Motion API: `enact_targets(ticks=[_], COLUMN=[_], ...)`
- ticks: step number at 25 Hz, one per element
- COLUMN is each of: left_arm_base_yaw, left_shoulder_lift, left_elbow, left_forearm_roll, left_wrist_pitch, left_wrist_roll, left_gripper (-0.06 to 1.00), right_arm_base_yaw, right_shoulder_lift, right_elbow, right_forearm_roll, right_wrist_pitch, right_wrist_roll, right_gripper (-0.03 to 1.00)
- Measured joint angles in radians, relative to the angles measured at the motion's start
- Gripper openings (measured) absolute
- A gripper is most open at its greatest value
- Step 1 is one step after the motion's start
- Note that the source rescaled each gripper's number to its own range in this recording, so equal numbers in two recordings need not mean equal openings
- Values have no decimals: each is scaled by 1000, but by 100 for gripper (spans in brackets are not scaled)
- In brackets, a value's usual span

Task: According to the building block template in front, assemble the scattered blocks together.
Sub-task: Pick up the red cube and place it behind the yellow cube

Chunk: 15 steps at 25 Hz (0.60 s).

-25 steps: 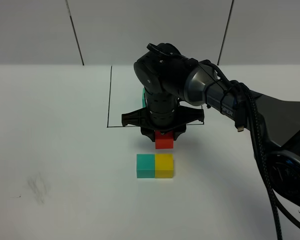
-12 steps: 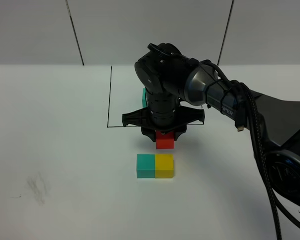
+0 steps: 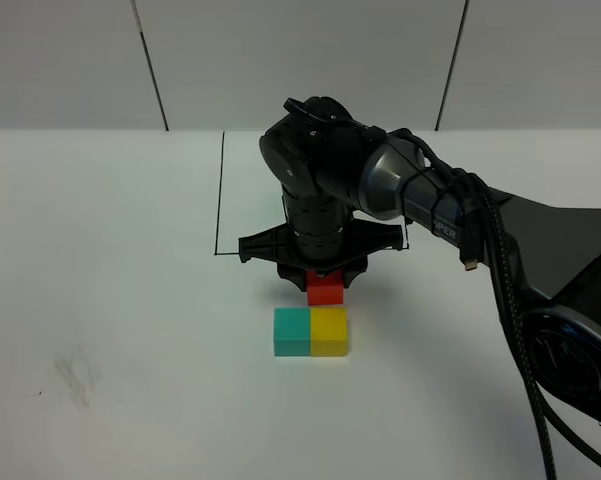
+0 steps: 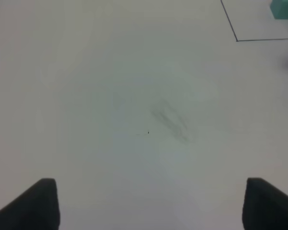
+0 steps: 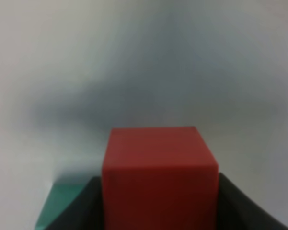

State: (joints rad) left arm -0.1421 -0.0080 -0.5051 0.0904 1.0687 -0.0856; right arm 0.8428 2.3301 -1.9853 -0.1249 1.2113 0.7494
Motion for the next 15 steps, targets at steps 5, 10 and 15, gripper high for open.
enact_targets(ticks=[5,10,15], left_arm_base_yaw=[0,0,0], left_shoulder_lift=[0,0,0], left_elbow=[0,0,0], left_forearm_roll=[0,0,0], left_wrist_pitch=[0,0,0], left_wrist_roll=[0,0,0], left_gripper=[70,70,70], right_arm_base_yaw=[0,0,0], right_shoulder_lift=[0,0,0], right_elbow=[15,33,34], right_forearm_roll=[-10,-11,-7], right_wrist_pitch=[0,2,2], right_wrist_roll=[4,11,12], right_gripper=[19,19,19])
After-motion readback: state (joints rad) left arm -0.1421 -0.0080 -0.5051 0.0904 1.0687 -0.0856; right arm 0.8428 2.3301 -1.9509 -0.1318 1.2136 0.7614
